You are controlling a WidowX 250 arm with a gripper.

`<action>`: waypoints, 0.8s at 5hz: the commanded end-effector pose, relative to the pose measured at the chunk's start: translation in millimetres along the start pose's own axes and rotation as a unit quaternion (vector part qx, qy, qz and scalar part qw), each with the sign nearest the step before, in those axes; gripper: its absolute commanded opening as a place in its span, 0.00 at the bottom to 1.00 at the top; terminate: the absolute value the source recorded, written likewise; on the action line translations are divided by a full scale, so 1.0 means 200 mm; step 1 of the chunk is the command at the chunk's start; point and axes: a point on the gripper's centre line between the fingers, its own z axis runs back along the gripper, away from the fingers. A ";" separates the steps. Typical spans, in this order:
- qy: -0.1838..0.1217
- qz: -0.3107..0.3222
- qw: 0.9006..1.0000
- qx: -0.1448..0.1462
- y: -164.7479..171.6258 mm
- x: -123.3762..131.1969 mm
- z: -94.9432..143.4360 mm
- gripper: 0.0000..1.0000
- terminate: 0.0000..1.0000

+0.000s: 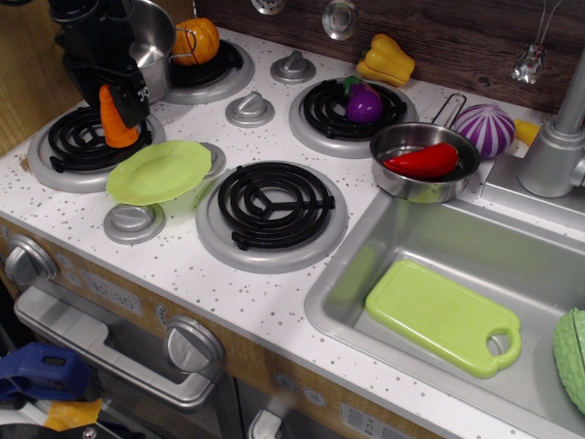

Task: Put carrot on plate

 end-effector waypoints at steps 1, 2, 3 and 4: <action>-0.012 0.011 1.000 0.013 0.00 -0.01 0.05 0.00 0.00; -0.014 0.008 1.000 0.015 0.01 0.00 0.06 0.00 0.00; 0.000 0.010 0.999 0.037 -0.01 0.03 0.18 0.00 0.00; 0.012 0.026 0.999 0.045 -0.08 0.05 0.30 0.00 0.00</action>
